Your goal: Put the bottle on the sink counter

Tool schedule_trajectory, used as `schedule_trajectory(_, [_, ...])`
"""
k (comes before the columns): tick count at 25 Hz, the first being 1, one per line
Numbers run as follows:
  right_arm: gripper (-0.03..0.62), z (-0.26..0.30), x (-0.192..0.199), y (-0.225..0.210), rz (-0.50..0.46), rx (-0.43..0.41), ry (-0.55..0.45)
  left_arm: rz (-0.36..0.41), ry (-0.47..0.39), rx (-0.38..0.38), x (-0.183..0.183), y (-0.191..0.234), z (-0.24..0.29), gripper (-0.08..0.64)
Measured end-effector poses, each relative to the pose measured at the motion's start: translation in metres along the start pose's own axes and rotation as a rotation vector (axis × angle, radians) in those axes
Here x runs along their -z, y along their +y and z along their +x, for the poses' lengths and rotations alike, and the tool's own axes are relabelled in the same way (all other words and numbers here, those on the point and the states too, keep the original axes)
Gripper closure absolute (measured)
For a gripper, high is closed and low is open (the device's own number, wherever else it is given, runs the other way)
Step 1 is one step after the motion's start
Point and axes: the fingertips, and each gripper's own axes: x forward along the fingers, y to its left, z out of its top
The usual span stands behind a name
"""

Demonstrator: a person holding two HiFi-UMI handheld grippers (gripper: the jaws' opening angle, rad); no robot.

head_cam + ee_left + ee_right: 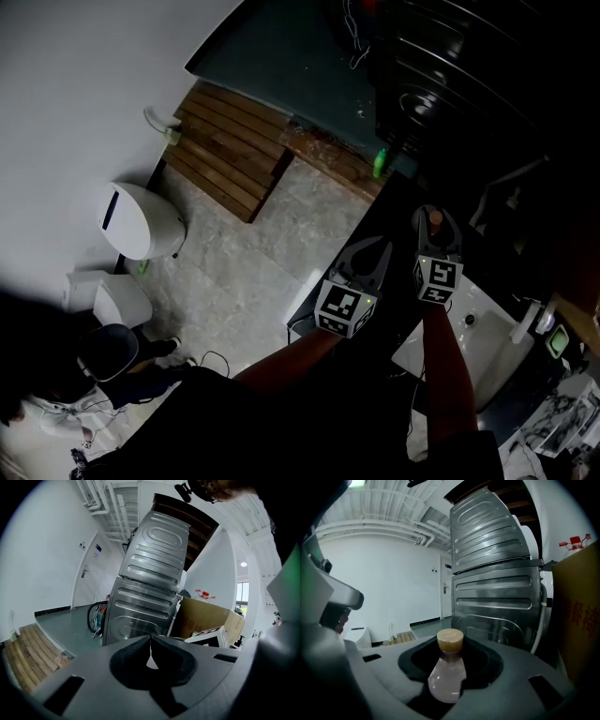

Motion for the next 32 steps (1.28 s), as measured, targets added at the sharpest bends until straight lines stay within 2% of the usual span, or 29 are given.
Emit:
schedule_trajectory(3, [0.441,0.0,0.001,0.003,-0.014,-0.01,0.01,-0.005,-0.001,0.0,0.0,-0.003,-0.006,0.543])
schedule_trajectory(6, [0.394,-0.004,-0.004,0.004,-0.017,-0.011,0.008,-0.01,-0.009,0.002,-0.002,-0.005,-0.011,0.543])
schedule_trajectory(10, [0.371,-0.019,-0.011,0.005,0.009,0.01,-0.007,-0.02,-0.032,-0.009,-0.009,-0.002,-0.019,0.543])
schedule_trajectory(16, [0.365,-0.051,-0.029,0.005,0.053,0.031,-0.047,-0.017,-0.067,-0.017,-0.022,0.002,-0.036,0.543])
schedule_trajectory(21, [0.365,-0.082,-0.057,0.02,0.052,0.047,-0.071,-0.028,-0.082,-0.006,-0.026,-0.002,-0.059,0.543])
schedule_trajectory(25, [0.367,-0.112,-0.069,0.028,0.095,0.112,-0.068,-0.025,-0.089,0.028,-0.024,-0.015,-0.074,0.543])
schedule_trajectory(32, [0.376,-0.175,-0.091,0.053,0.1,0.175,-0.039,0.007,-0.109,0.131,-0.037,-0.049,-0.099,0.543])
